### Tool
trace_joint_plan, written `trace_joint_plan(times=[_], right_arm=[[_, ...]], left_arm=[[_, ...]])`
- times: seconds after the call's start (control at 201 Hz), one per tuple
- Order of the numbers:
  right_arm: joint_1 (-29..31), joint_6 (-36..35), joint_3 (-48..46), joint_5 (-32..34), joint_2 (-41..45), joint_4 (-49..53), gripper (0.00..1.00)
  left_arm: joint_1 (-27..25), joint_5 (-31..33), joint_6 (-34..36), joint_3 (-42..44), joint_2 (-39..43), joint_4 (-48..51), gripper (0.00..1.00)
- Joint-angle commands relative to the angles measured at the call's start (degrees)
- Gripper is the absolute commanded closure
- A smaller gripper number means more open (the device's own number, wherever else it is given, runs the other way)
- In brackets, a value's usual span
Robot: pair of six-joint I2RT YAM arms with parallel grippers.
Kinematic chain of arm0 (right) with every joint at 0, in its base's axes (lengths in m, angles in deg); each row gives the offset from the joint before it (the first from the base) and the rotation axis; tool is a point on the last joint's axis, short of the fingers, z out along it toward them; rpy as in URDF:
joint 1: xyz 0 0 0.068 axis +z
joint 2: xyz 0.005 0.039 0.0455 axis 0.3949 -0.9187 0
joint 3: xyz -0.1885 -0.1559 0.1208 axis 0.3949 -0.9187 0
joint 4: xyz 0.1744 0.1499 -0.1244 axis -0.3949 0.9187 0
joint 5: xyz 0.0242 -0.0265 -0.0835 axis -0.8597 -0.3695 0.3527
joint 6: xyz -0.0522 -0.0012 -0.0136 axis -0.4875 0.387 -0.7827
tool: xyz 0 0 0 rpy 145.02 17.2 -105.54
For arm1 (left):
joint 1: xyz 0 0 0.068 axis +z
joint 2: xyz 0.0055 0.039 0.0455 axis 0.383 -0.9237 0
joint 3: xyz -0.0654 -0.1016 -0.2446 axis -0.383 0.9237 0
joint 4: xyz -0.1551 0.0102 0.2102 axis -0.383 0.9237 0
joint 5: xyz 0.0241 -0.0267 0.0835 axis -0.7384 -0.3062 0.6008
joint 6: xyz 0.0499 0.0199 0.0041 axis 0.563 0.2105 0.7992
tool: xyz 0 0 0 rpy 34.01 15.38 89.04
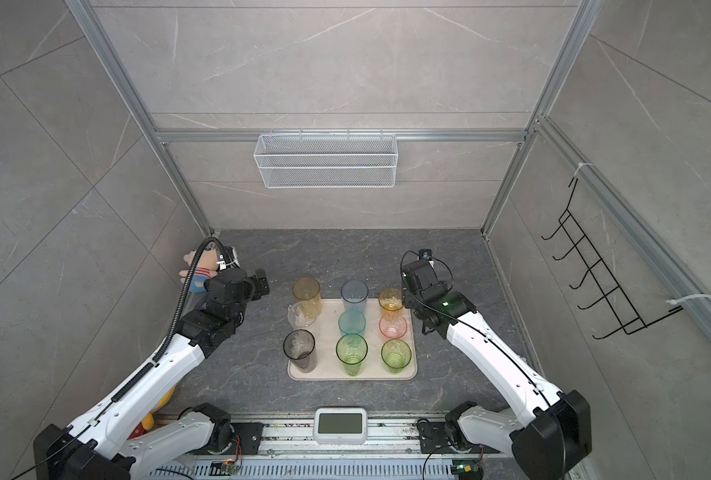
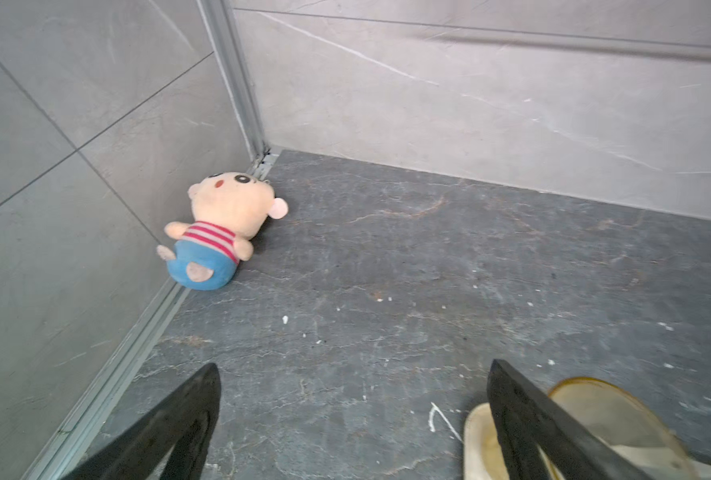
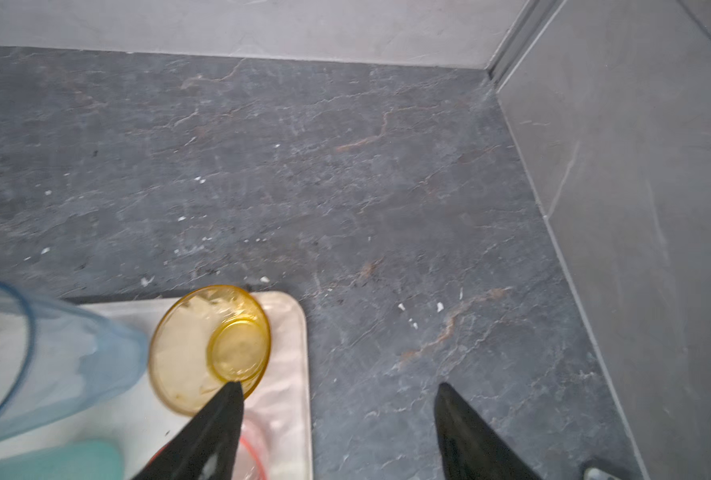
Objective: Place the glasses into the tray
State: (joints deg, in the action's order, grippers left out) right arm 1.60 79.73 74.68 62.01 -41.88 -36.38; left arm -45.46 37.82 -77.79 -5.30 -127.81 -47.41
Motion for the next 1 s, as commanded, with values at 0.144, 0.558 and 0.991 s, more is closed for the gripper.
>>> trace_joint_plan(times=[0.144,0.558,0.991], right_arm=[[-4.8,-4.36,-16.0,6.44,3.71,-28.1,0.21],[-16.07,-0.59,-21.31,3.85,-7.98,-37.57,0.22],[-21.11,-9.09,-26.08,-12.21,-16.89,-57.8,0.04]], left_arm=[[11.63,3.09,1.32,8.82,-2.22,-15.9,0.0],[14.06,7.48,8.7,20.32,-13.88,-36.95,0.0],[17.49,-2.32,13.65,22.65,-24.42,-51.84,0.0]])
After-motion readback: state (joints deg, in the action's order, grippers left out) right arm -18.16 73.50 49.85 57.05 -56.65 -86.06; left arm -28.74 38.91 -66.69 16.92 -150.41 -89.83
